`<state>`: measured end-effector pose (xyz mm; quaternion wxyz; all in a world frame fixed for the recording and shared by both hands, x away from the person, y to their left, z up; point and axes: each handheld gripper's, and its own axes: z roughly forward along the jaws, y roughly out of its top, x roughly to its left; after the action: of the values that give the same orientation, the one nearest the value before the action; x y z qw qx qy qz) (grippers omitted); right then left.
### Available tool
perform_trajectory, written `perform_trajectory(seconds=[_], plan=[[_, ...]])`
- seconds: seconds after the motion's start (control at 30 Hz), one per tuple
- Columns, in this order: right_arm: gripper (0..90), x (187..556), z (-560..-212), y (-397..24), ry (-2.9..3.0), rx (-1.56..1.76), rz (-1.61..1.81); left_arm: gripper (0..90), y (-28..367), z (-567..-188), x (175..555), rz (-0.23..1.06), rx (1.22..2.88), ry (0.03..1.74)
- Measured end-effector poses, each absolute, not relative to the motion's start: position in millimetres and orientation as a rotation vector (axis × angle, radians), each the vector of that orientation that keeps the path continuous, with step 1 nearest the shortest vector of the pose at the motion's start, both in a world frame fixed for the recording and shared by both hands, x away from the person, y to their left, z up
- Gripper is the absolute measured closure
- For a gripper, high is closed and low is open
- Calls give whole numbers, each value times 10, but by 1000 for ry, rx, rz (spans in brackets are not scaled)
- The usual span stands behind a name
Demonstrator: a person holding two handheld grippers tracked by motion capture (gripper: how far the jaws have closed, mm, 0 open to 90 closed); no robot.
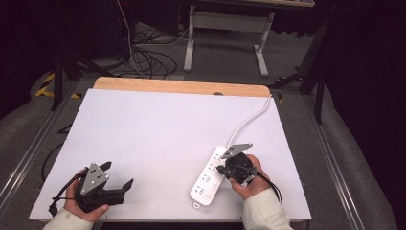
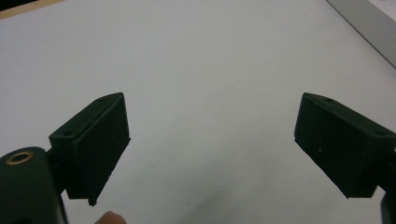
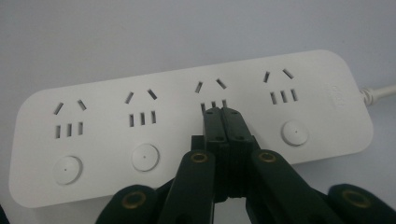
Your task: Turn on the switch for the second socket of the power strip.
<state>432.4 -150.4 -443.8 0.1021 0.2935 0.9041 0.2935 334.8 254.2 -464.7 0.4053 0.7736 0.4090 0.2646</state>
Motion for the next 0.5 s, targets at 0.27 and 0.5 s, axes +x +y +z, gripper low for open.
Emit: perform_trajectory(seconds=[0.27,0.5], plan=[[900,4325,-4443,-1502,2667,878,863,110,2540,-4646,3347,668,1955,1030],[900,4325,-4446,-1500,2664,885,852,110,2538,-4648,3347,668,1955,1029]])
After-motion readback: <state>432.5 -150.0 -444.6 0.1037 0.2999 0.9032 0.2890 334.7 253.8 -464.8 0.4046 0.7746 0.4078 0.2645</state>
